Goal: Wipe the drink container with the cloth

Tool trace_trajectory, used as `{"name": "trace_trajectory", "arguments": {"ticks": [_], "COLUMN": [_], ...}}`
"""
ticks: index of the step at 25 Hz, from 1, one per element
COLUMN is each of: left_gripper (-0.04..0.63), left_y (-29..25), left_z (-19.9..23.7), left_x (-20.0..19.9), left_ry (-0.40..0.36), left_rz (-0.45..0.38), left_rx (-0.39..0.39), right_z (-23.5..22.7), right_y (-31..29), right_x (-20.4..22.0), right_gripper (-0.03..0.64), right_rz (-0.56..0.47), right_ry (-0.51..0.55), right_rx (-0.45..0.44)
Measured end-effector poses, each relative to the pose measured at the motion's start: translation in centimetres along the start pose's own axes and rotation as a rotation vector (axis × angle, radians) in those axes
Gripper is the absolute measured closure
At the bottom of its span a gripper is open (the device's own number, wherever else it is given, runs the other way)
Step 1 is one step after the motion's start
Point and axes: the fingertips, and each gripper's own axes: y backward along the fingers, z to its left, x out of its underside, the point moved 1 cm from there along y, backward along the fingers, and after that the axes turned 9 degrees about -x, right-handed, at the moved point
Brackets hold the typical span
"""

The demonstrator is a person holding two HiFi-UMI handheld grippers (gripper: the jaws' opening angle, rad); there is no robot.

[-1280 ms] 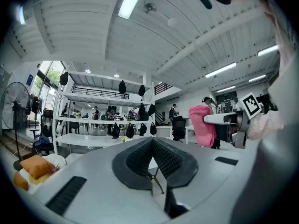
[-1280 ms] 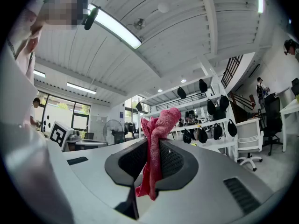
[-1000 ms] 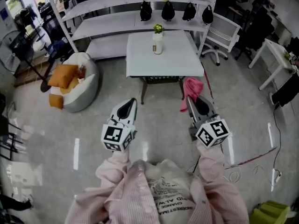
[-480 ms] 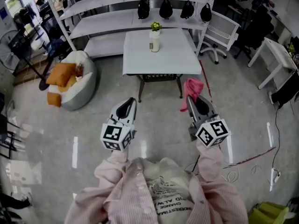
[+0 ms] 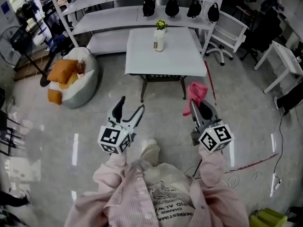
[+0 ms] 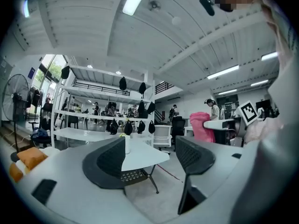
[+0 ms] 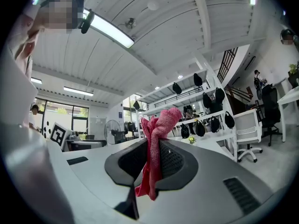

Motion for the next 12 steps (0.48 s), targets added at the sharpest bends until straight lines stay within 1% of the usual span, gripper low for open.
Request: {"name": "trace_trajectory", "arguments": {"ticks": [4, 6, 8, 12], "left_gripper": [0.272, 0.267, 0.258, 0.248], "left_y": [-1.4, -2.5, -3.8, -7.4], "left_z": [0.4, 1.0, 1.8, 3.4], "left_x": [0.6, 1.1, 1.6, 1.9], "left_ry": [-0.016, -0.011, 0.001, 0.000], "left_rz": [0.016, 0.027, 0.036, 0.052], "left_rx": [0.006, 0.007, 0.006, 0.003], "right_z": [-1.4, -2.2, -3.2, -5.8], "right_y": [-1.2, -2.2, -3.4, -6.1], "right_x": [0.7, 1.1, 1.3, 1.8], "right_gripper": [0.568, 0.568, 0.568, 0.568], "right_rz": [0.008, 0.013, 0.021, 0.035], "right_ry": [-0.015, -0.024, -0.025, -0.033], "right_rx": [0.002, 0.002, 0.002, 0.003]}}
